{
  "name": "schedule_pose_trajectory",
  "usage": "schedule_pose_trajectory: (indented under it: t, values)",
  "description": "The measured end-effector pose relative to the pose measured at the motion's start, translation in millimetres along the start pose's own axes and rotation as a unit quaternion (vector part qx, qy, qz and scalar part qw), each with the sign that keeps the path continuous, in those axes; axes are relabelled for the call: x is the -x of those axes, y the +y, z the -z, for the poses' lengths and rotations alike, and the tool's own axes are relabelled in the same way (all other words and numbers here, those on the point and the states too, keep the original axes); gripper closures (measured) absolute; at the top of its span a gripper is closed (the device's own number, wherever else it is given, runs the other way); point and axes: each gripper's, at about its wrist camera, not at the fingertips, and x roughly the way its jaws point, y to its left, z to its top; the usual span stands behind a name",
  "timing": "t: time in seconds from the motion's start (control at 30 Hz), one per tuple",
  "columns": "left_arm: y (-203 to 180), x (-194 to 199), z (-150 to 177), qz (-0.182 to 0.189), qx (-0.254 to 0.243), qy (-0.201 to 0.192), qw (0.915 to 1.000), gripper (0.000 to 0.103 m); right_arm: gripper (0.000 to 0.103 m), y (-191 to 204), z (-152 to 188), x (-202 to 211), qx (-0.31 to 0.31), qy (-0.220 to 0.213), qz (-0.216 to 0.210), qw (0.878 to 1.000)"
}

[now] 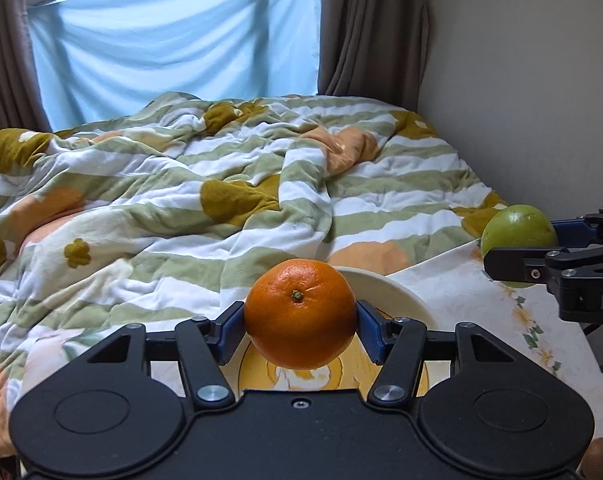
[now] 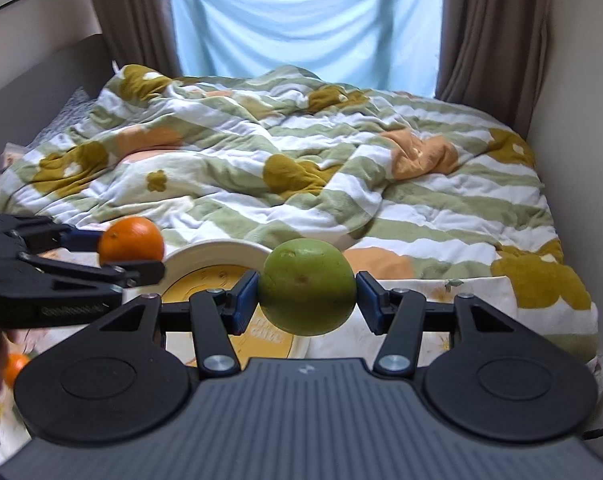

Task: Organize fruits
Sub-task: 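Carry the orange into the duck bowl with the left tool and release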

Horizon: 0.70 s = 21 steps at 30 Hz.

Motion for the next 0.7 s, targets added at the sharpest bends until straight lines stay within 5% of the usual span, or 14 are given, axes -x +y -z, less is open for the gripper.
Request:
schedule_pose_trajectory:
  t: [0.3,0.6,0.63,0.7]
  values:
    - [-13.0,-61.3,-1.0,-0.004,-0.044,0.037,0.9984,0.040,0.035,-15.2,-3.9,-34.2,-0.020,0.024,0.018,0.999]
    - [-13.0,-78.8,4.5,0.008,-0.056,0.054,0.9969,0.039,0.035,-23.7,-3.8,-42.5,-0.030,0.036,0.028,0.998]
    - [-12.6,-77.5,4.5,0.008,-0.056,0.051,0.9971,0.036,0.035,-23.8,-3.8,-43.1,-0.031,0.037,0.028,0.998]
    - [-14.0,-70.3,1.9,0.001,-0.064,0.031,0.9975,0.013,0.035,-24.0,-3.9,-43.7,-0.030,0.037,0.028,0.998]
